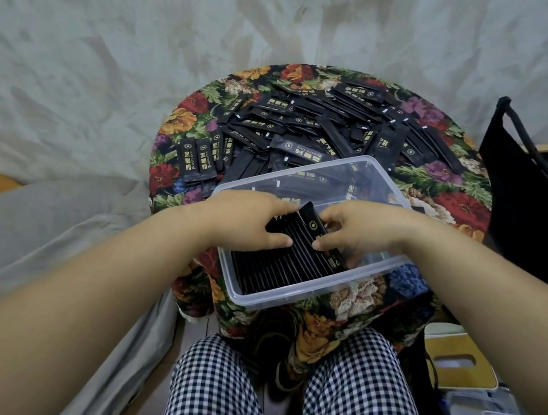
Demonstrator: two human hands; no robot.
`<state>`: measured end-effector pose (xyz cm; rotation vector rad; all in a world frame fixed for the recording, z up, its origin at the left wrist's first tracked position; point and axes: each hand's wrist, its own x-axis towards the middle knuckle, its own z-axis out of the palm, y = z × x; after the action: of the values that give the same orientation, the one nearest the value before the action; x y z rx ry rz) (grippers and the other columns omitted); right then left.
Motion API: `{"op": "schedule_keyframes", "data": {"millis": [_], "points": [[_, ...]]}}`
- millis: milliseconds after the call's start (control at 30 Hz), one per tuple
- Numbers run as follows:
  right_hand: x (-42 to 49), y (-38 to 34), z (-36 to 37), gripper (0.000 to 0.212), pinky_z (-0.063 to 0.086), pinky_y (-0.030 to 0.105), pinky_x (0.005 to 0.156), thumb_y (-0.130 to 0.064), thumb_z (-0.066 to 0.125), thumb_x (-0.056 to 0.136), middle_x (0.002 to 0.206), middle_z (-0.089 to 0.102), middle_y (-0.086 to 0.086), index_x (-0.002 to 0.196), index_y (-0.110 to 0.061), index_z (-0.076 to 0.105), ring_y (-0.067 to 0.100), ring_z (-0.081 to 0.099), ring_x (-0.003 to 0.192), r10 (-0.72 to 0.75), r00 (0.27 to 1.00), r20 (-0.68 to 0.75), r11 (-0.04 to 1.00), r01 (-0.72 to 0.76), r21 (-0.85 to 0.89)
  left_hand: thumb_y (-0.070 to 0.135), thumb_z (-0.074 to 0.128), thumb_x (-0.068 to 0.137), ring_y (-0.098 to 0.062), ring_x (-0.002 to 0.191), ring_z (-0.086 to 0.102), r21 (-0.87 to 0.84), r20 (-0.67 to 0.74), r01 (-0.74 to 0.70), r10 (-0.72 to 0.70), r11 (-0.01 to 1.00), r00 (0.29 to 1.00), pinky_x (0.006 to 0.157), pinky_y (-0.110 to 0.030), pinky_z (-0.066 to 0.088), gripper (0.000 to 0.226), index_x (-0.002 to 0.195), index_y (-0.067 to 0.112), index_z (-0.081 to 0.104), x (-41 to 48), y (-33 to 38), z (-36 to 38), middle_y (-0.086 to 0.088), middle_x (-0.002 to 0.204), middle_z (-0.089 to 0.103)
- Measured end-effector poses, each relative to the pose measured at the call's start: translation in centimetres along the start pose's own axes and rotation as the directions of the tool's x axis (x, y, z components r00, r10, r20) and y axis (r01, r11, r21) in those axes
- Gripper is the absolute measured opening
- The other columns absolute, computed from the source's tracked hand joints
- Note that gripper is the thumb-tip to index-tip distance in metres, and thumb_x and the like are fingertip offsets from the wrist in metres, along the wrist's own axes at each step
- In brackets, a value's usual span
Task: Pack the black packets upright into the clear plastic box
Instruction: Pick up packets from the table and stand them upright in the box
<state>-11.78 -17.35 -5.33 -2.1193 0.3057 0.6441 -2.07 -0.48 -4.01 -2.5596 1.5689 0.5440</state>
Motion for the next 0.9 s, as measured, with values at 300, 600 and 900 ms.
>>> {"op": "schedule_keyframes", "data": {"millis": [300,600,900], "points": [[-0.1,0.1,0.1,0.021,0.054,0.028,0.057,-0.006,0.048,0.096,0.078,0.065,0.005,0.109,-0.021,0.055,0.026,0.064,0.069,0.041,0.998,-0.056,0.996,-0.036,0.087,0.058,0.041,0.092,-0.017,0.135,0.037,0.063,0.039,0.044,-0.046,0.997,0.998,0.094,-0.031,0.04,0.067,0.149,0.033,0.015,0.3,0.1,0.2,0.01,0.152,0.03],[0.8,-0.7,0.5,0.019,0.056,0.05,0.078,-0.012,0.06,0.091,0.085,0.059,0.007,0.107,-0.01,0.05,0.032,0.067,0.079,0.08,0.985,-0.151,0.972,-0.111,-0.209,0.051,0.034,0.096,-0.009,0.142,0.019,0.143,0.024,-0.141,0.139,0.98,0.99,0.106,-0.036,0.036,0.054,0.147,0.037,0.021,-0.6,0.1,0.5,0.017,0.157,0.007],[-0.4,-0.6,0.3,0.032,0.057,0.029,0.064,-0.013,0.053,0.096,0.078,0.067,0.014,0.128,-0.014,0.051,0.019,0.065,0.062,0.08,0.997,-0.017,0.997,-0.08,-0.003,0.055,0.021,0.096,-0.009,0.146,-0.002,0.168,0.158,-0.162,0.135,0.972,0.978,0.116,-0.039,0.021,0.063,0.151,0.029,0.005,-1.0,0.9,0.4,0.011,0.157,-0.012]]}}
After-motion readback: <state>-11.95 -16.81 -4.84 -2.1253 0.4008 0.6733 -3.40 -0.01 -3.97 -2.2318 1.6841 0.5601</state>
